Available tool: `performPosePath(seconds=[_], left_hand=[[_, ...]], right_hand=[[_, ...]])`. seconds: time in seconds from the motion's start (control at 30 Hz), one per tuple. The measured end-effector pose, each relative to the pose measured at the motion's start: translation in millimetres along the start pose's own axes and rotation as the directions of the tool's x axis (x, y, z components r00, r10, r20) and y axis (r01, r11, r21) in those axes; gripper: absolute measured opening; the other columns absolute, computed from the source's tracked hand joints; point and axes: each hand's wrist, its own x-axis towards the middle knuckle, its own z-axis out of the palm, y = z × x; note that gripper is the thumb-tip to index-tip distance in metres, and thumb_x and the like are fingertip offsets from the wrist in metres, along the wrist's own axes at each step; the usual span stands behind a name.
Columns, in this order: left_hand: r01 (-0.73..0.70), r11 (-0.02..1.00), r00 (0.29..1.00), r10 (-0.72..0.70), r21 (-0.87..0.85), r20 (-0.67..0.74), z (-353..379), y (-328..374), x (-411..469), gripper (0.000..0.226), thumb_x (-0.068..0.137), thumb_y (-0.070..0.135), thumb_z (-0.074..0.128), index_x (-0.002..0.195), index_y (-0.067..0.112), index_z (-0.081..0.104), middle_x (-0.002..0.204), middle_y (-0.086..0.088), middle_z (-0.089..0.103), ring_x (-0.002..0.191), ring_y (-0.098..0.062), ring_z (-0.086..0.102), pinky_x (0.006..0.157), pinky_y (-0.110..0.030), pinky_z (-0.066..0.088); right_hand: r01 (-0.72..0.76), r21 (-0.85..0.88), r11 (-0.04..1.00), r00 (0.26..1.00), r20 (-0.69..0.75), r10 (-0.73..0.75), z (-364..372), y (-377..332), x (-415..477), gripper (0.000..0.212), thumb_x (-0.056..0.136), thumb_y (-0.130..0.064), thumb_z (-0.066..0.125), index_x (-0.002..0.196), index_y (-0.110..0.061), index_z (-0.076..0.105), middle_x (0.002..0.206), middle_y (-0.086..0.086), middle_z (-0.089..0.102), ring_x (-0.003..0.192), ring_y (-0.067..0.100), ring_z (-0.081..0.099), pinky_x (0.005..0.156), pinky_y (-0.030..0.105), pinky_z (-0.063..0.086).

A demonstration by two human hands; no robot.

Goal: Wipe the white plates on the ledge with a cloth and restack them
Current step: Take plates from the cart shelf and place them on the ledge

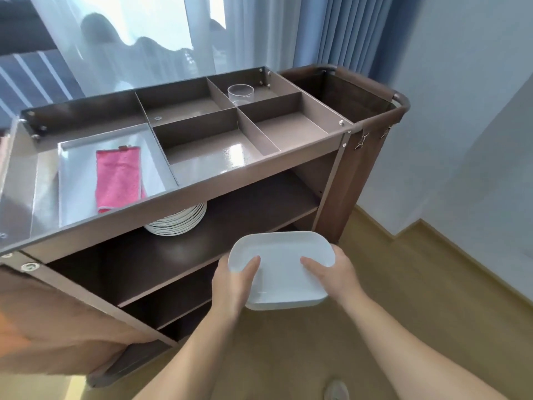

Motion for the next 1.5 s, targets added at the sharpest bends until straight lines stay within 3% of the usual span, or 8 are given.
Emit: performPosePath(seconds=[0.13,0.33,0.47,0.6,0.87,1.0,1.17,1.5], left_hand=[[0.065,0.996,0.988,-0.073,-0.058,-0.139,28,9,21,0.042,0.076,0.047,0.065,0.111,0.025,0.061,0.102,0.009,0.067,0.094,-0.011,0.064,0.086,-0.038,0.054],[0.154,0.974,0.945,-0.195,-0.168,-0.261,72,25,60,0.033,0.084,0.030,0.060,0.115,0.025,0.049,0.101,0.008,0.061,0.091,-0.008,0.059,0.078,-0.032,0.049],[0.154,0.965,0.929,-0.215,-0.215,-0.300,88,28,90,0.038,0.083,0.023,0.057,0.120,0.019,0.052,0.103,0.003,0.063,0.092,-0.015,0.061,0.078,-0.036,0.053],[0.117,0.956,0.924,-0.204,-0.268,-0.324,91,28,116,0.030,0.089,0.013,0.053,0.118,0.018,0.053,0.101,0.001,0.063,0.089,-0.013,0.061,0.063,-0.026,0.046],[0.096,0.958,0.906,-0.197,-0.272,-0.374,86,14,168,0.026,0.089,0.022,0.056,0.114,0.016,0.055,0.095,0.005,0.063,0.086,-0.012,0.061,0.067,-0.028,0.045],[0.096,0.950,0.915,-0.201,-0.296,-0.349,83,6,185,0.033,0.084,0.029,0.058,0.115,0.022,0.053,0.100,0.004,0.064,0.093,-0.019,0.063,0.081,-0.039,0.054],[0.060,0.956,0.913,-0.169,-0.286,-0.372,84,3,206,0.032,0.088,0.027,0.058,0.119,0.024,0.053,0.102,0.005,0.064,0.090,-0.013,0.062,0.070,-0.028,0.046],[0.034,0.983,0.922,-0.101,-0.182,-0.373,89,-9,228,0.041,0.088,0.031,0.059,0.126,0.018,0.052,0.100,0.007,0.062,0.093,-0.017,0.061,0.078,-0.032,0.046]], right_hand=[[0.026,-0.060,0.998,0.994,0.109,-0.019,-7,-2,52,0.058,0.074,-0.041,0.080,0.122,-0.024,0.053,0.108,-0.011,0.064,0.099,0.013,0.063,0.087,0.038,0.054],[0.032,-0.103,0.994,0.965,0.263,-0.004,-16,-4,139,0.078,0.055,-0.060,0.072,0.124,-0.028,0.054,0.108,-0.011,0.066,0.099,0.014,0.065,0.087,0.042,0.056],[0.030,-0.126,0.992,0.950,0.312,0.010,-7,-9,186,0.065,0.069,-0.049,0.076,0.125,-0.027,0.052,0.108,-0.009,0.064,0.100,0.016,0.063,0.089,0.042,0.055],[0.033,-0.128,0.991,0.946,0.323,0.010,9,-13,218,0.060,0.076,-0.041,0.076,0.127,-0.023,0.049,0.105,-0.007,0.062,0.096,0.016,0.062,0.086,0.041,0.055],[0.040,-0.119,0.992,0.947,0.321,0.000,46,-21,263,0.058,0.074,-0.040,0.078,0.121,-0.014,0.055,0.101,-0.001,0.065,0.091,0.018,0.064,0.083,0.039,0.055],[0.040,-0.134,0.990,0.951,0.311,0.004,59,-26,278,0.064,0.072,-0.045,0.076,0.123,-0.013,0.054,0.103,0.001,0.064,0.093,0.022,0.064,0.085,0.045,0.056],[0.030,-0.151,0.988,0.955,0.296,0.016,68,-29,294,0.059,0.079,-0.044,0.071,0.126,-0.013,0.053,0.104,0.004,0.061,0.095,0.025,0.062,0.087,0.046,0.054],[0.045,-0.149,0.988,0.942,0.337,0.008,71,-29,311,0.050,0.086,-0.045,0.065,0.125,-0.017,0.050,0.096,-0.002,0.057,0.082,0.015,0.055,0.074,0.037,0.048]])
